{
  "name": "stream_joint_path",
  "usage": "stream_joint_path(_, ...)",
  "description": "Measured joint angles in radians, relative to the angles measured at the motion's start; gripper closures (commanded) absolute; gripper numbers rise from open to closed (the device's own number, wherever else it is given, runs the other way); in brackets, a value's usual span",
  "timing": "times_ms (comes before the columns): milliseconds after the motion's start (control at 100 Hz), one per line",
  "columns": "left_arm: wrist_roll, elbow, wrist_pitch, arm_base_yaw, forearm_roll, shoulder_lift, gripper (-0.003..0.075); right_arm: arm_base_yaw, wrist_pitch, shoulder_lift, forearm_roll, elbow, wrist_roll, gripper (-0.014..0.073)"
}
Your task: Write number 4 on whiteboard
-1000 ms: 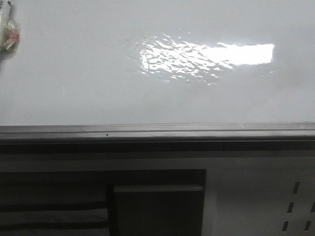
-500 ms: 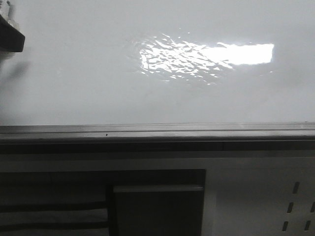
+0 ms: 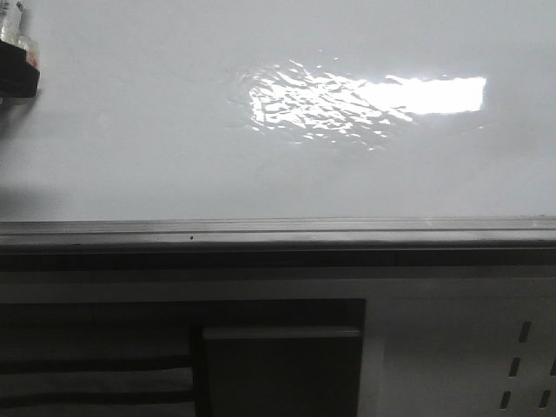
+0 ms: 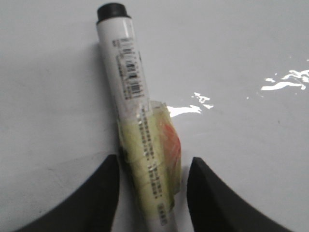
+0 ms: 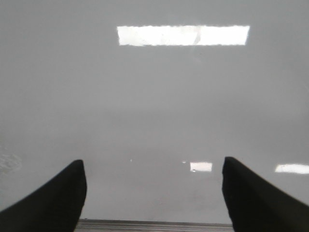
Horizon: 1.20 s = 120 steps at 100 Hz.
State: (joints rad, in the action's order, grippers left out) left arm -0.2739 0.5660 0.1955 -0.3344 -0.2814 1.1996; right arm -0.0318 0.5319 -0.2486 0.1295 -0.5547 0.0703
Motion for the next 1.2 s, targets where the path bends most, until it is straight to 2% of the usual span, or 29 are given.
stream_joint_path(220, -0.002, 0.001, 0.002, 0.0, 0.0, 0.002, 0.0637, 0.0, 0.0, 0.0, 0.0, 0.0, 0.0, 0.0071)
stream_joint_path(490, -0.002, 0.007, -0.03, 0.0, 0.0, -0.005, 0.0739, 0.0, 0.006, 0.0, -0.012, -0.003, 0.0, 0.0071)
stream_joint_path(610, -0.002, 0.049, -0.195, 0.0, 0.0, -0.042, 0.0741, 0.0, 0.067, -0.009, -0.039, -0.061, 0.0, 0.0071)
stream_joint_path(790, -0.061, 0.189, -0.567, -0.006, 0.0, -0.097, 0.0741, 0.0, 0.211, -0.084, -0.095, -0.18, -0.025, 0.0071)
stream_joint_path(860, -0.119, 0.265, -0.722, -0.017, 0.002, -0.101, 0.0741, 0.0, 0.275, -0.14, -0.157, -0.229, -0.087, 0.0071)
stream_joint_path(980, -0.243, 0.376, -0.939, -0.059, -0.016, -0.101, 0.0741, 0.0, 0.388, -0.258, -0.326, -0.303, -0.275, 0.0071)
stream_joint_path(1200, -0.474, 0.509, -1.173, -0.179, -0.107, -0.059, 0.0741, 0.0, 0.61, -0.503, -0.752, -0.412, -0.807, 0.0071)
